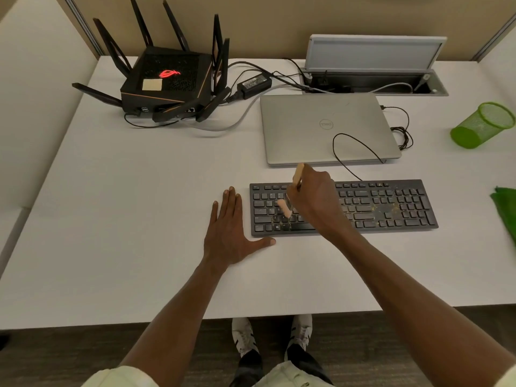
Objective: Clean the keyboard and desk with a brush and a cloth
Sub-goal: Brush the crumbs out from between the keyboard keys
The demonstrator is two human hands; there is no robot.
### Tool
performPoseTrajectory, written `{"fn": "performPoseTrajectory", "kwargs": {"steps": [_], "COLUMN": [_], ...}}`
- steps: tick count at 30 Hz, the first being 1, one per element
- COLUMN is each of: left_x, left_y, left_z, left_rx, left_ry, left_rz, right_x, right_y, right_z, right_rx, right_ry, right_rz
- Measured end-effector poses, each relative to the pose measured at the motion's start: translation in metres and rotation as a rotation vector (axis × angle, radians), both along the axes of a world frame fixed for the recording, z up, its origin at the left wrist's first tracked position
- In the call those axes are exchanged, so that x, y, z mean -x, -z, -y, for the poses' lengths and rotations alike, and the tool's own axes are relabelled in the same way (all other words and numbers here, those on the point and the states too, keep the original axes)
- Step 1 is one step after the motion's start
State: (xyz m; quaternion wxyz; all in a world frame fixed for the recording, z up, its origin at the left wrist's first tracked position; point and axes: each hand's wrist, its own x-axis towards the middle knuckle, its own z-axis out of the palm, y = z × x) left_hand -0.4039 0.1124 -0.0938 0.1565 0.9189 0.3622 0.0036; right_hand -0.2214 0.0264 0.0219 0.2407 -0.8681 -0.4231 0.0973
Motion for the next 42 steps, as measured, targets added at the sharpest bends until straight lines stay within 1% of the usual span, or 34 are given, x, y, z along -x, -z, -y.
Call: {"fn": "performPoseTrajectory", "kwargs": {"steps": [2,7,13,18,19,23,24,29,34,38,42], "left_x": [0.000,0.000,0.000,-0.001,0.000,0.000,0.000,-0.001,0.000,0.000,0.000], "left_y": [0.000,0.000,0.001,0.001,0.001,0.001,0.001,0.001,0.000,0.001,0.001], "left_z": [0.000,-0.001,0.000,-0.001,-0.002,-0.001,-0.001,-0.001,0.000,-0.001,-0.001], "left_rx": [-0.002,-0.004,0.000,-0.009,-0.007,-0.004,-0.004,-0.003,0.001,0.008,0.007], "left_ry": [0.005,0.009,0.008,0.012,0.011,0.008,0.010,0.011,0.009,0.009,0.008], "left_rz": [0.001,-0.007,0.000,-0.009,-0.009,0.011,0.010,-0.005,-0.003,-0.001,0.010], "right_x": [-0.004,-0.004,-0.005,-0.008,-0.005,-0.003,-0.005,-0.002,0.003,-0.001,0.003], "right_y": [-0.001,-0.007,-0.003,-0.011,-0.010,-0.005,-0.007,-0.015,-0.015,-0.013,-0.006], "right_z": [0.003,-0.004,0.005,-0.002,-0.003,0.005,0.006,0.002,0.012,0.011,0.013], "right_rx": [0.037,-0.087,0.056,-0.090,-0.085,0.057,0.063,-0.019,-0.004,-0.061,0.019], "right_ry": [-0.010,0.020,-0.060,-0.016,-0.033,-0.114,-0.119,-0.155,-0.238,-0.205,-0.161], "right_rz": [-0.001,0.013,0.020,0.002,0.006,0.019,0.015,0.057,0.115,0.070,0.056]}}
